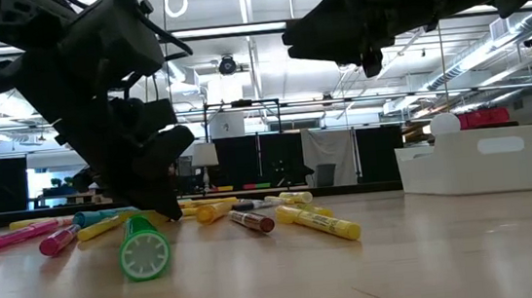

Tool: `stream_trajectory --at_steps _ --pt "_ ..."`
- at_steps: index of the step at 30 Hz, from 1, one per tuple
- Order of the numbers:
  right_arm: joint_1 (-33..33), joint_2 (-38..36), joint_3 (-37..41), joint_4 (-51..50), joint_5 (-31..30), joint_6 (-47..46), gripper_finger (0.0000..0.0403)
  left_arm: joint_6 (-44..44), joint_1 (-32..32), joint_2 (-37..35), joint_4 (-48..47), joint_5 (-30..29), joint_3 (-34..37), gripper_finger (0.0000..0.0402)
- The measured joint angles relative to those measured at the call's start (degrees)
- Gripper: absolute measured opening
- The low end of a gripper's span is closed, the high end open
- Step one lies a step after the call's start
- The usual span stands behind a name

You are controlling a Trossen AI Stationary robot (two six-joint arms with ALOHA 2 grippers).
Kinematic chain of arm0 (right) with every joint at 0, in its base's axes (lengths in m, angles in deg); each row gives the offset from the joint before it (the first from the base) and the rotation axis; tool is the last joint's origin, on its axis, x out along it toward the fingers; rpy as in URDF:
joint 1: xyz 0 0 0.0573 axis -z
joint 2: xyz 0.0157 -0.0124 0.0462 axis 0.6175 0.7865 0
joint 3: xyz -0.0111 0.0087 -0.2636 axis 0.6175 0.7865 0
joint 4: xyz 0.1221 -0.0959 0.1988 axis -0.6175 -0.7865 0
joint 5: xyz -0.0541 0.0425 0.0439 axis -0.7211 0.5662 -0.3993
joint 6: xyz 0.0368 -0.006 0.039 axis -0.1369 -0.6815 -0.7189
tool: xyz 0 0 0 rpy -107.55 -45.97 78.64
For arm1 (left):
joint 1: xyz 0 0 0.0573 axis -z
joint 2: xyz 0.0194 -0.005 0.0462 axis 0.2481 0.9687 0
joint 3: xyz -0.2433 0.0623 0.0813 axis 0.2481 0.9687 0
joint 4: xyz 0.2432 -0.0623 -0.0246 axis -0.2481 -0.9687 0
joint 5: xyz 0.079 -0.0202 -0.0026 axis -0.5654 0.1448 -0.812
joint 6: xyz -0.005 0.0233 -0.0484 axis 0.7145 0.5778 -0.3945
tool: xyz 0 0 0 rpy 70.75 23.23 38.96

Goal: Pick & Place Markers
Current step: Put the yellow pen into the transparent bin

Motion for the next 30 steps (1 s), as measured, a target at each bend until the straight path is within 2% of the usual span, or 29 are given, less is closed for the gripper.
stream_trajectory --at_steps 6,10,14,17,21,25,30 --pt "0.0 0.0 0.0 0.0 0.0 0.0 0.012 0.5 0.0 -1.1 0.0 -0.6 0.2 0.0045" --pt "0.0 0.0 0.0 0.0 0.0 0.0 0.012 3.4 0.4 -5.3 -2.5 -0.7 -1.6 0.0045" --pt "0.0 0.0 0.0 0.0 0.0 0.0 0.012 5.9 3.4 -10.6 -9.9 1.4 -5.9 0.0045" --pt "0.0 0.0 0.0 0.0 0.0 0.0 0.012 6.1 7.4 -14.1 -18.6 6.0 -11.0 0.0045" --pt "0.0 0.0 0.0 0.0 0.0 0.4 0.012 -1.8 14.5 -15.1 -33.2 14.8 -19.9 0.0045" --pt "0.0 0.0 0.0 0.1 0.0 0.6 0.012 -15.0 23.3 -14.3 -45.7 22.2 -27.6 0.0045" --pt "0.0 0.0 0.0 0.3 0.0 0.7 0.012 -36.3 34.6 -14.2 -51.2 24.0 -31.4 0.0045"
